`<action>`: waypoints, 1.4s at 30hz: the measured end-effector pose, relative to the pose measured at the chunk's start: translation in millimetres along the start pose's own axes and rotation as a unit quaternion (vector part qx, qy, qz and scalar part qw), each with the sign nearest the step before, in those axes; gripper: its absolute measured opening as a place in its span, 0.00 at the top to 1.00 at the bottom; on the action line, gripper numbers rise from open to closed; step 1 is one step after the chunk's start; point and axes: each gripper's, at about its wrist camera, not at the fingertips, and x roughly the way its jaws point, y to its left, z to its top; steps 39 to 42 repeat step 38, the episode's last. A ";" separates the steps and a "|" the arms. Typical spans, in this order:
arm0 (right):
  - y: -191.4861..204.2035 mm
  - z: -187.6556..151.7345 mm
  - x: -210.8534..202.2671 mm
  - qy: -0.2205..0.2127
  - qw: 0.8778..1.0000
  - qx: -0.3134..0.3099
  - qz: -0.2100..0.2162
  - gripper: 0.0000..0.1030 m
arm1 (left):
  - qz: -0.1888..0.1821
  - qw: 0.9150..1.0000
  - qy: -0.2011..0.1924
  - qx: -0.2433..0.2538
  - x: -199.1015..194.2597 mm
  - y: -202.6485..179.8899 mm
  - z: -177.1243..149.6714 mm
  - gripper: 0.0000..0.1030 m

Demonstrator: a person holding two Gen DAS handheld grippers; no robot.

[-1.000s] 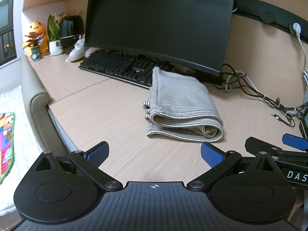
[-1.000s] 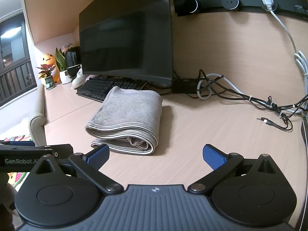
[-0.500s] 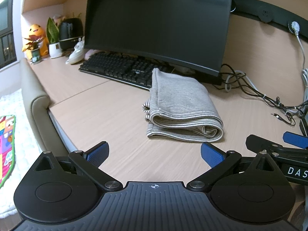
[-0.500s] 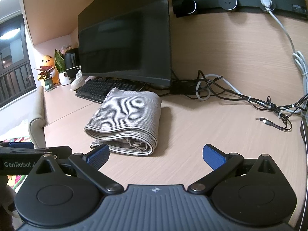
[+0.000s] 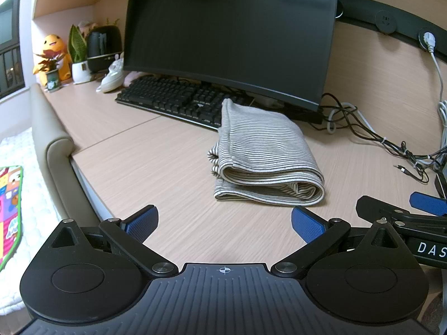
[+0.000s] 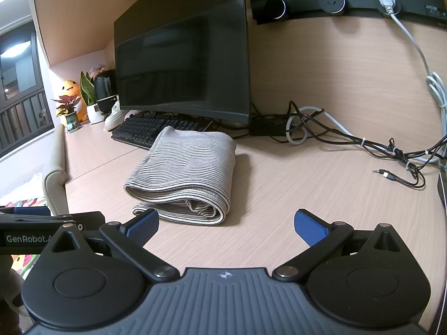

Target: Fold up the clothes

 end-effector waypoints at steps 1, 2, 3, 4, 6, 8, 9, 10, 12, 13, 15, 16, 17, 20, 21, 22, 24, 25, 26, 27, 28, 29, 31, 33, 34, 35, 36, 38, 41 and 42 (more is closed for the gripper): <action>0.1 0.2 -0.1 -0.001 1.000 0.000 0.000 0.00 | 0.000 1.000 0.000 -0.001 -0.1 0.3 0.0 0.00; 0.4 0.2 -0.5 -0.001 1.000 0.000 0.000 0.00 | 0.000 1.000 -0.001 -0.001 -0.4 0.3 0.0 0.00; 0.7 0.2 -1.0 -0.003 1.000 -0.001 0.000 0.00 | 0.000 1.000 -0.003 -0.001 -1.0 0.6 -0.2 0.00; 0.9 0.3 -1.4 -0.004 1.000 -0.001 0.000 0.00 | 0.001 1.000 -0.005 -0.001 -2.1 0.6 -0.5 0.00; 1.9 1.0 -1.8 -0.007 1.000 -0.004 -0.001 0.00 | 0.002 1.000 -0.011 0.001 -3.4 0.7 0.0 0.00; 3.4 2.5 -2.9 -0.012 1.000 -0.009 -0.003 0.00 | 0.003 1.000 -0.022 0.005 -5.3 0.0 1.0 0.00; 4.3 3.4 -3.3 -0.015 1.000 -0.012 -0.003 0.00 | 0.003 1.000 -0.025 0.007 -5.4 0.0 2.0 0.00; 5.2 4.6 -3.6 -0.016 1.000 -0.017 -0.004 0.00 | 0.003 1.000 -0.027 0.008 -5.2 0.0 3.2 0.00; 6.8 7.0 -3.7 -0.017 0.999 -0.027 -0.005 0.00 | 0.001 1.000 -0.024 0.006 -3.5 0.5 5.0 0.00; 6.7 8.0 -3.6 -0.016 0.999 -0.029 -0.007 0.00 | -0.001 1.000 -0.020 0.005 -2.1 0.7 4.9 0.00; 5.2 9.7 -3.2 -0.013 0.999 -0.029 -0.011 0.00 | -0.007 1.000 -0.014 0.004 0.9 1.1 4.1 0.00; 4.4 10.2 -2.7 -0.010 0.999 -0.029 -0.014 0.00 | -0.010 1.000 -0.011 0.004 2.4 1.2 3.7 0.00; 3.5 10.2 -2.1 -0.007 0.999 -0.028 -0.017 0.00 | -0.013 1.000 -0.007 0.003 3.9 1.4 3.4 0.00; 1.3 9.6 -0.6 0.001 0.999 -0.027 -0.024 0.00 | -0.015 1.000 -0.008 0.001 6.6 2.3 4.5 0.00; 0.6 9.5 -0.4 0.002 0.999 -0.026 -0.025 0.00 | -0.015 1.000 -0.009 0.000 7.3 2.9 5.5 0.00; 0.1 9.4 -0.4 0.002 0.999 -0.025 -0.027 0.00 | -0.016 1.000 -0.010 0.000 8.3 3.4 6.7 0.00; -0.6 9.6 0.7 0.004 0.999 -0.024 -0.028 0.00 | -0.019 1.000 -0.010 0.000 10.8 4.1 8.9 0.00; -0.3 9.9 2.1 0.005 0.999 -0.024 -0.029 0.00 | -0.021 1.000 -0.009 0.002 12.3 4.2 9.7 0.00; 0.2 10.4 3.8 0.007 0.999 -0.024 -0.030 0.00 | -0.023 1.000 -0.009 0.003 13.8 4.3 10.6 0.00; 0.7 10.8 5.4 0.008 0.999 -0.024 -0.031 0.00 | -0.025 1.000 -0.008 0.005 15.4 4.4 11.4 0.00; 1.0 11.3 7.2 0.010 0.999 -0.025 -0.032 0.00 | -0.026 1.000 -0.006 0.005 17.2 4.6 12.2 0.00; 1.2 11.9 8.7 0.012 0.999 -0.025 -0.033 0.00 | -0.027 1.000 -0.005 0.006 19.1 4.9 12.9 0.00; 1.7 12.1 11.8 0.016 0.999 -0.024 -0.034 0.00 | -0.028 1.000 -0.001 0.007 22.6 5.7 13.9 0.00; 2.0 11.9 15.8 0.021 0.999 -0.022 -0.035 0.00 | -0.030 1.000 0.005 0.008 27.0 6.8 14.5 0.00; 2.2 11.7 17.7 0.023 0.999 -0.020 -0.035 0.00 | -0.031 0.999 0.007 0.009 29.3 7.3 14.7 0.00; 2.6 11.6 19.4 0.025 0.999 -0.019 -0.035 0.00 | -0.031 0.999 0.007 0.009 30.9 8.2 14.8 0.00; 2.9 11.4 21.2 0.028 0.999 -0.018 -0.035 0.00 | -0.031 0.999 0.006 0.009 32.4 9.1 14.9 0.00; 3.7 11.2 24.9 0.032 0.999 -0.015 -0.036 0.00 | -0.030 1.000 0.007 0.008 36.6 11.5 16.5 0.00; 3.7 11.2 24.9 0.032 0.999 -0.015 -0.036 0.00 | -0.030 1.000 0.007 0.008 36.6 11.5 16.5 0.00; 3.7 11.2 24.9 0.032 0.999 -0.015 -0.036 0.00 | -0.030 1.000 0.007 0.008 36.6 11.5 16.5 0.00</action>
